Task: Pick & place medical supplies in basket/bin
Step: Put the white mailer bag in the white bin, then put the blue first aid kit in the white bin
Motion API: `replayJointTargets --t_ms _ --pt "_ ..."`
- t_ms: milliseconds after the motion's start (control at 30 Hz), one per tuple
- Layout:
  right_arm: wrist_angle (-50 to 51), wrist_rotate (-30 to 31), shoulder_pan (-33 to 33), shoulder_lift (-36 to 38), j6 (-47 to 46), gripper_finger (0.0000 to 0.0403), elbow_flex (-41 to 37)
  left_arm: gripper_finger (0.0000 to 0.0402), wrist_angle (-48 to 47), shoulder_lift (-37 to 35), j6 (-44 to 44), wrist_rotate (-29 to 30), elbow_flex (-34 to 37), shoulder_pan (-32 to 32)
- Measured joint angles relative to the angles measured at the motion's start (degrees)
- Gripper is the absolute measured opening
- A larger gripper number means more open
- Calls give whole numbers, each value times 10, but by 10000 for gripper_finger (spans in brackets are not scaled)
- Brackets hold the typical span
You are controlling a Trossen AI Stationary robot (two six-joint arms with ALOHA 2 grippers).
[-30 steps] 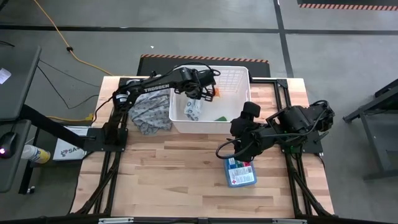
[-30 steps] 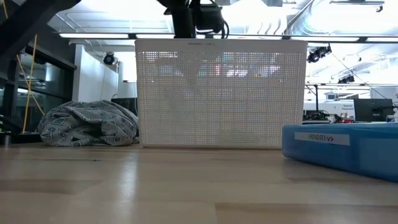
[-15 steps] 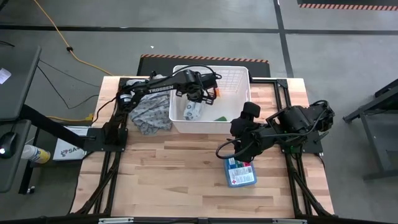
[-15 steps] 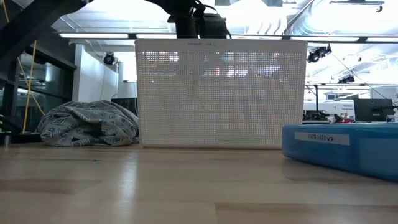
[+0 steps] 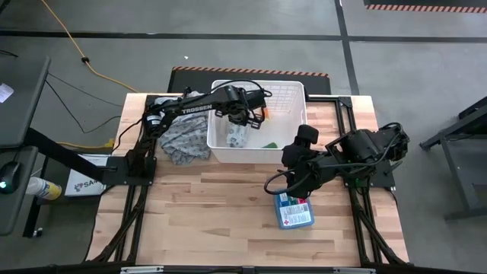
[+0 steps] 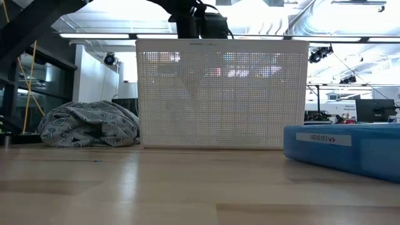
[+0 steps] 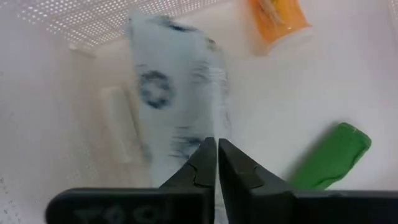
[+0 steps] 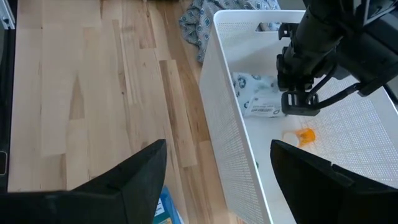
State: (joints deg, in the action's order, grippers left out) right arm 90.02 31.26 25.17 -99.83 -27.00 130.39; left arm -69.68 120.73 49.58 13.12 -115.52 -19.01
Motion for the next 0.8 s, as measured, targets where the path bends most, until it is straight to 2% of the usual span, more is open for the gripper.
replayJointTargets --t_ms 467,800 --pt "0 1 0 0 0 277 0 193 11 0 -2 -6 0 0" --pt "0 3 0 0 5 277 0 235 58 -25 -1 -37 -1 -1"
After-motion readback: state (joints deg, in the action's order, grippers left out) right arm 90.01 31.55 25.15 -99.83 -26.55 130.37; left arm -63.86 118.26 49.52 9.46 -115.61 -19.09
